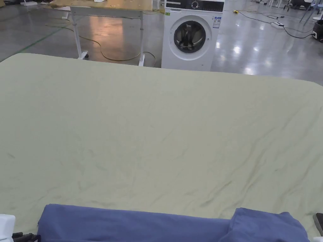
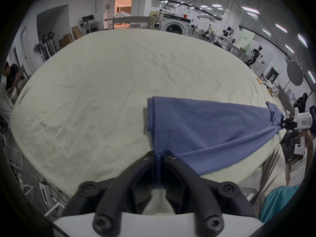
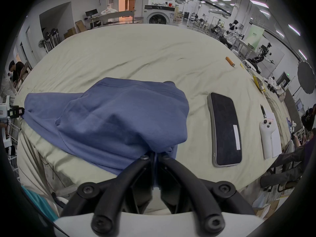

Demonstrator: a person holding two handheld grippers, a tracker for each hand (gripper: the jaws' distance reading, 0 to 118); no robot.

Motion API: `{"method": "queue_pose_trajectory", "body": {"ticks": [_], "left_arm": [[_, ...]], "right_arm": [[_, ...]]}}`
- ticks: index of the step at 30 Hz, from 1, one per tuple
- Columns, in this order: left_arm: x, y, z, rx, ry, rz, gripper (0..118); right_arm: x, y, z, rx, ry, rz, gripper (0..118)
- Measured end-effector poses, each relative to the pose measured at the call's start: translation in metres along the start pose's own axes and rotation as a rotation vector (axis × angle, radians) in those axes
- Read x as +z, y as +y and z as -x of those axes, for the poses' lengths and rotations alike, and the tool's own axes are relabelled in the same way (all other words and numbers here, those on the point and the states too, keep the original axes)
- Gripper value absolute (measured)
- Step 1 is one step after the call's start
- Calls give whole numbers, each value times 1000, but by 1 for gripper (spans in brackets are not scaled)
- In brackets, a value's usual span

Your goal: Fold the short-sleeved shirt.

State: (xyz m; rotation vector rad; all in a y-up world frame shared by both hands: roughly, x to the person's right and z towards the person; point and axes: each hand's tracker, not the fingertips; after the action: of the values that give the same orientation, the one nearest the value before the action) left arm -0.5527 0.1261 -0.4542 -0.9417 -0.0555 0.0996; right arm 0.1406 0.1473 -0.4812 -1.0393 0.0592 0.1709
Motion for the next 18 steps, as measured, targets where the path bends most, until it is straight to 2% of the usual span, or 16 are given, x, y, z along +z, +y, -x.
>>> {"method": "queue_pose_trajectory", "body": {"ticks": [1,2,3,4,5,9,14,18], "left_arm": [[5,3,-3,-12,38,-5,20],[11,7,-5,-18,51,-21,28],[15,10,-8,-25,57,-53,39],[19,14,-12,-28,52,-92,45],[23,18,-17,-31,45,-130,50],[28,41,-41,-42,2,-255,50],[20,74,-84,-78,27,-434,50],[9,95,-107,-61,55,-562,50]], "right_arm": [[4,1,3,5,-24,10,17],[10,2,7,35,-90,35,38],[17,4,12,62,-131,30,68],[30,7,17,77,-160,-11,79],[41,9,22,84,-181,-68,81],[64,32,39,22,-189,-233,81],[54,75,75,-64,-105,-478,81],[44,105,107,-91,-76,-674,72]]}}
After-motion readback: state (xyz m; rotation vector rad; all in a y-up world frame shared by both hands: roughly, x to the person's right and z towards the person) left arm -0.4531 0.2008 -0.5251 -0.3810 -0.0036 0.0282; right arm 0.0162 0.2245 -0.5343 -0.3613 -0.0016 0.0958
